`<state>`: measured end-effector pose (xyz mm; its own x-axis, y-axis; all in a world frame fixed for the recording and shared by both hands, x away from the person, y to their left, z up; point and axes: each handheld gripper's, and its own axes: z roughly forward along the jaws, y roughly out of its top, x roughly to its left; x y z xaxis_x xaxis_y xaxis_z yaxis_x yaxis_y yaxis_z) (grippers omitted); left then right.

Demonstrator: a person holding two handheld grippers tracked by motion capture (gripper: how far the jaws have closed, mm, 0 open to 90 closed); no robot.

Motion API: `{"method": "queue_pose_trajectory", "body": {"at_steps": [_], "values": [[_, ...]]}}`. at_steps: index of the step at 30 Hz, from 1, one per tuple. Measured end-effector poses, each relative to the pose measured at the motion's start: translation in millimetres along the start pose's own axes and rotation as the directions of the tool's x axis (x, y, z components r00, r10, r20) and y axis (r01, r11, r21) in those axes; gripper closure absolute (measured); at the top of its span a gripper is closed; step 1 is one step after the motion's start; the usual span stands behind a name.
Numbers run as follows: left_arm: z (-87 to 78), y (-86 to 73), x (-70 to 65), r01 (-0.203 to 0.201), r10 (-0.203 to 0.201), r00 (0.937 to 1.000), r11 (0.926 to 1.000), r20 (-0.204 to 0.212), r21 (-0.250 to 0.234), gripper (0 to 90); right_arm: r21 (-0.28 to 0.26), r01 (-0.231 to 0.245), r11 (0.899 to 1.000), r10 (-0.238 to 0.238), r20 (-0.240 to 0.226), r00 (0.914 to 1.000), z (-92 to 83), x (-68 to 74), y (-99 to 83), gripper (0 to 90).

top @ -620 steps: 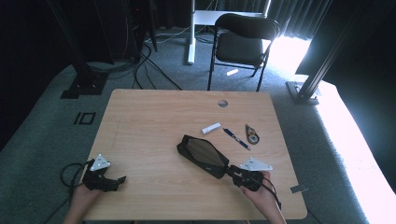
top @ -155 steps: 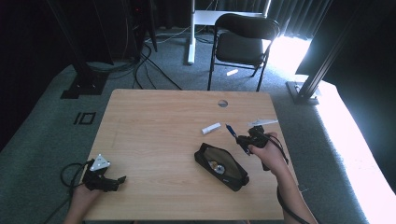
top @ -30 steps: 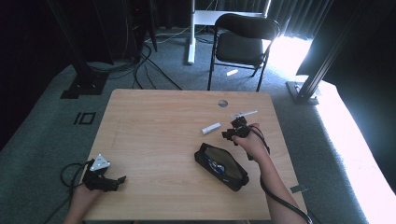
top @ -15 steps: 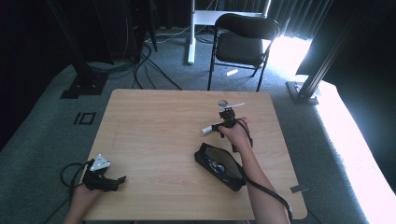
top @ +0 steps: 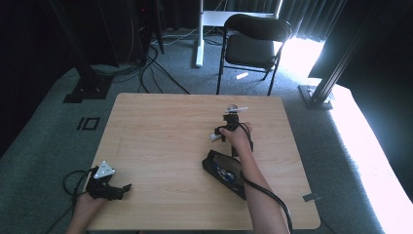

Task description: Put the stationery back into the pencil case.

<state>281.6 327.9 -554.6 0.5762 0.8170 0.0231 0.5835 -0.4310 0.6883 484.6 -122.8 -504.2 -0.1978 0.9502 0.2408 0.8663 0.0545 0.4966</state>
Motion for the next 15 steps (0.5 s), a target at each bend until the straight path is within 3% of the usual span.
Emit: {"method": "queue_pose_trajectory", "body": {"at_steps": [3,8,15], "values": [[0.0,0.0,0.0,0.0,0.0,1.0,1.0,0.0,0.0,0.7,0.014,-0.02,1.0,0.02,0.005,0.9998,4.4,-1.2,0.6,38.5],[0.0,0.0,0.0,0.0,0.0,1.0,1.0,0.0,0.0,0.7,0.031,-0.067,0.997,0.068,-0.025,0.9974,9.8,-2.1,2.4,38.7],[0.0,0.0,0.0,0.0,0.0,1.0,1.0,0.0,0.0,0.7,0.026,-0.063,0.998,0.063,-0.014,0.9979,15.1,2.5,7.2,38.3]]}}
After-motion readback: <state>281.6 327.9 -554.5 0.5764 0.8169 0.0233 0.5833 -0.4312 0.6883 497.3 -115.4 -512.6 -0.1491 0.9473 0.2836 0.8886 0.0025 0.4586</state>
